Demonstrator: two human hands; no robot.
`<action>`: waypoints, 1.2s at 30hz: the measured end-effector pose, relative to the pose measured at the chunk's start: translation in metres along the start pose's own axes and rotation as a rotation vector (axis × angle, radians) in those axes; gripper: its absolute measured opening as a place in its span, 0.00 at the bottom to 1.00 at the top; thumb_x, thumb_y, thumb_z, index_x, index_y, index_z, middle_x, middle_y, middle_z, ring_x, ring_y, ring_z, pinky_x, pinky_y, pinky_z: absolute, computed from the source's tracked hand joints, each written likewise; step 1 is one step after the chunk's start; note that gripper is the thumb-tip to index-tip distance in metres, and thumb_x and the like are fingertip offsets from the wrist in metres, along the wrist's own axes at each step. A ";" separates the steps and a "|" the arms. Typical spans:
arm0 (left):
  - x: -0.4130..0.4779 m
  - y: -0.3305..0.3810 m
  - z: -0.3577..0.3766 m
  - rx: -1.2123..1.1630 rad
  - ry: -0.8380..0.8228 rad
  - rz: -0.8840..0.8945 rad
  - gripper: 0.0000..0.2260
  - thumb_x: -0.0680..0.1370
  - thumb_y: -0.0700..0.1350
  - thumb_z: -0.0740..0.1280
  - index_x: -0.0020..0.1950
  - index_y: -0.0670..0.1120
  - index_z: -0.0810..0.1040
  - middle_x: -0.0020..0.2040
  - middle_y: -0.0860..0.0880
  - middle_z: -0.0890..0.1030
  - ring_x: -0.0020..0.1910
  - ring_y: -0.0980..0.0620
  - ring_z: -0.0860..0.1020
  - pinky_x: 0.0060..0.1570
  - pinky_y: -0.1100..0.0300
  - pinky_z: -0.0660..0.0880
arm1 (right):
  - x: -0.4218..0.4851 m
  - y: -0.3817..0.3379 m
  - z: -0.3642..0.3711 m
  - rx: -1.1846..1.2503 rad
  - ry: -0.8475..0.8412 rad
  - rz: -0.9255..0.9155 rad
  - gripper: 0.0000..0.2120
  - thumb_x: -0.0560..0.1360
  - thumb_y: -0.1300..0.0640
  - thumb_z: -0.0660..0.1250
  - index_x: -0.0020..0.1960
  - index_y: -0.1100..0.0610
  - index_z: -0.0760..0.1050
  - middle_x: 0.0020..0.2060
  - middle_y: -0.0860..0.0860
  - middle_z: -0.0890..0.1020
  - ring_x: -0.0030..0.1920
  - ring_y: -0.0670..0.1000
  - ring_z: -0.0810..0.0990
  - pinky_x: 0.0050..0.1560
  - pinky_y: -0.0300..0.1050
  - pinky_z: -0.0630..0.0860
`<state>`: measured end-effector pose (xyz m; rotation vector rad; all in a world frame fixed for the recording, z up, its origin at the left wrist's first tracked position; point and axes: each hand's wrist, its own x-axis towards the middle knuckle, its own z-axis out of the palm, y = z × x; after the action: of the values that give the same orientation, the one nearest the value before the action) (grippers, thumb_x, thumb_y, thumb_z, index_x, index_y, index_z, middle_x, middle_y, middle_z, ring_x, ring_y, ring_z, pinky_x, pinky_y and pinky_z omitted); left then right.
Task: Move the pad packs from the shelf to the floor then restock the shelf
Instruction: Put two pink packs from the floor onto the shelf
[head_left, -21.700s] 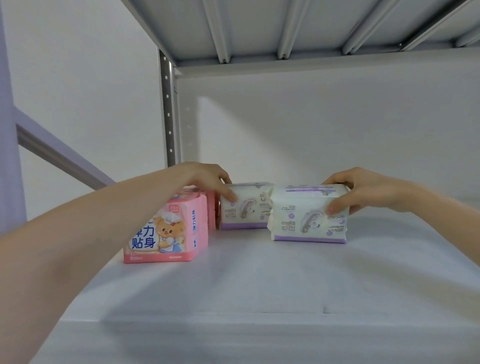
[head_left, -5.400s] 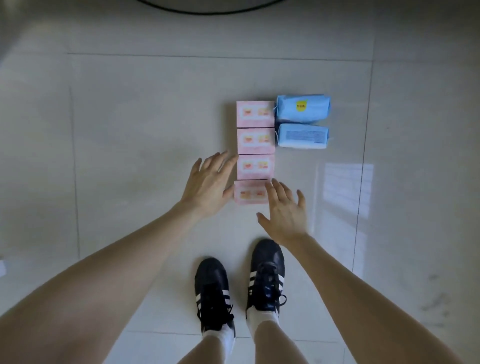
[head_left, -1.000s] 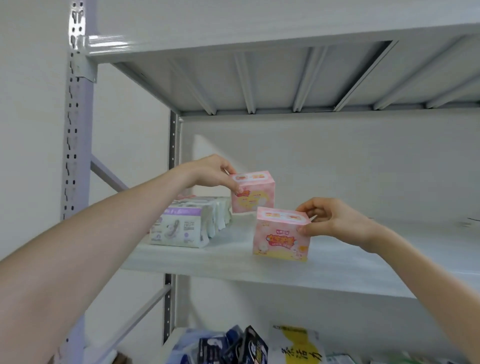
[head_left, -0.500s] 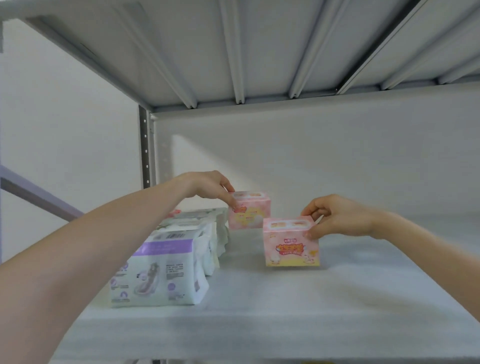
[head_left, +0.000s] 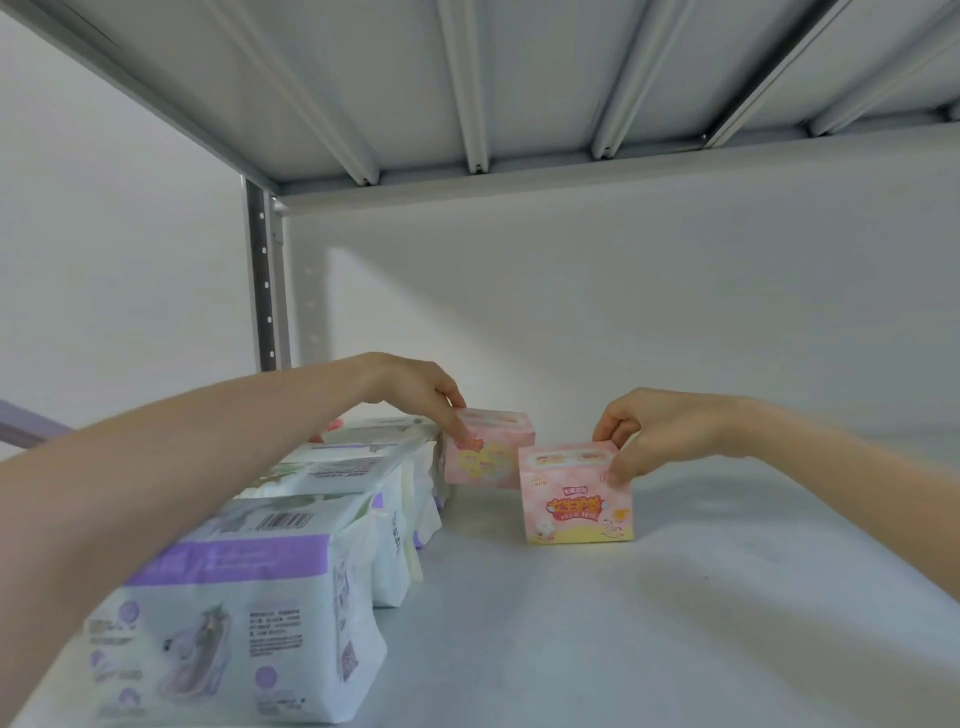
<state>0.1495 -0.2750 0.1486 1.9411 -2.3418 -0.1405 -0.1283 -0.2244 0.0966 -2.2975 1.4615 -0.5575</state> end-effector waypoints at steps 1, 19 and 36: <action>0.001 0.001 0.001 0.013 -0.009 0.011 0.31 0.67 0.62 0.75 0.66 0.54 0.73 0.61 0.57 0.74 0.65 0.52 0.71 0.70 0.50 0.64 | 0.003 0.000 0.001 0.011 -0.006 -0.002 0.13 0.69 0.60 0.74 0.53 0.59 0.78 0.50 0.56 0.82 0.45 0.48 0.81 0.47 0.38 0.79; 0.010 0.000 0.009 0.150 -0.148 0.040 0.35 0.70 0.59 0.73 0.73 0.49 0.67 0.72 0.54 0.69 0.71 0.53 0.66 0.68 0.58 0.63 | 0.005 0.004 0.011 0.132 -0.015 0.086 0.30 0.70 0.60 0.74 0.69 0.62 0.67 0.54 0.57 0.83 0.53 0.52 0.83 0.52 0.39 0.79; -0.010 0.008 0.014 0.170 -0.199 0.069 0.35 0.67 0.61 0.75 0.71 0.52 0.71 0.61 0.58 0.72 0.62 0.56 0.69 0.60 0.62 0.64 | 0.037 -0.032 0.044 0.218 0.003 0.057 0.42 0.71 0.57 0.75 0.76 0.62 0.55 0.56 0.51 0.75 0.54 0.51 0.82 0.47 0.39 0.81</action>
<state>0.1419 -0.2637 0.1351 2.0009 -2.6240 -0.1396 -0.0667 -0.2412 0.0794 -2.0822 1.3888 -0.6691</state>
